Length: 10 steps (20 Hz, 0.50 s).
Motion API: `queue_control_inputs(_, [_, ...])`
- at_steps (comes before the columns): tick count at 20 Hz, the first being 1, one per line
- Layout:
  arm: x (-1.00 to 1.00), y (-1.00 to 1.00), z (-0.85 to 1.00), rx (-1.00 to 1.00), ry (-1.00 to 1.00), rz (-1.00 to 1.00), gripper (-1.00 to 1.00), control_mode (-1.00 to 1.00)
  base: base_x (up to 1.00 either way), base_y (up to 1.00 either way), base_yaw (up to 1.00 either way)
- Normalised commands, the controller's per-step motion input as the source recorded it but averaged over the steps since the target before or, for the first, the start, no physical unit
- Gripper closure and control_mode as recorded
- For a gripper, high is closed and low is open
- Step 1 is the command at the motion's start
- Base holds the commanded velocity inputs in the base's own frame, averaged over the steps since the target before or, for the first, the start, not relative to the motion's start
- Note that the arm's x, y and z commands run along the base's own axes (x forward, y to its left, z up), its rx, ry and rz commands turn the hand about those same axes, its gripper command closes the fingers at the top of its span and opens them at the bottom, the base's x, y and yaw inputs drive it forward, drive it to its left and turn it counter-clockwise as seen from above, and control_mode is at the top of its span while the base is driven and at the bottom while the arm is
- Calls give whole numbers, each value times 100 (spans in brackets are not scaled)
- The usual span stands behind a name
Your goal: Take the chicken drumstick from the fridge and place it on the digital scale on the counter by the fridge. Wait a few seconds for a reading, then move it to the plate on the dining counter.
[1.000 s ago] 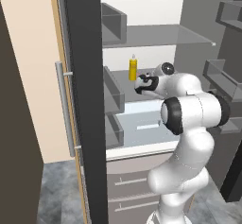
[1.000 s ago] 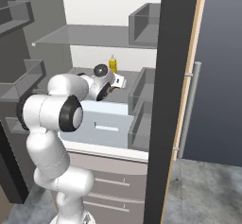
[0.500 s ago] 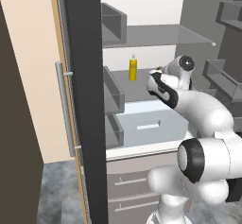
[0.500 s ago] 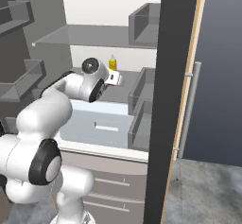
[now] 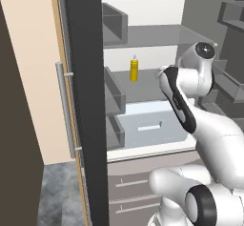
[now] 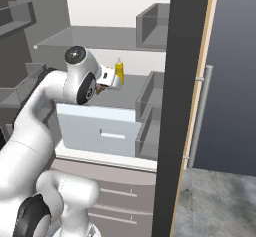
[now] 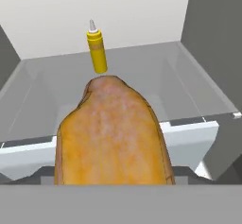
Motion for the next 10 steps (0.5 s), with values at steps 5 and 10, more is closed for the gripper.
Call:
queue_control_inputs(5, [-100, 15, 0, 0, 1, 0, 100, -100, 0, 0, 0])
queue_control_inputs(10, [-97, 27, -2, 0, 0, 0, 100, -100, 0, 0, 0])
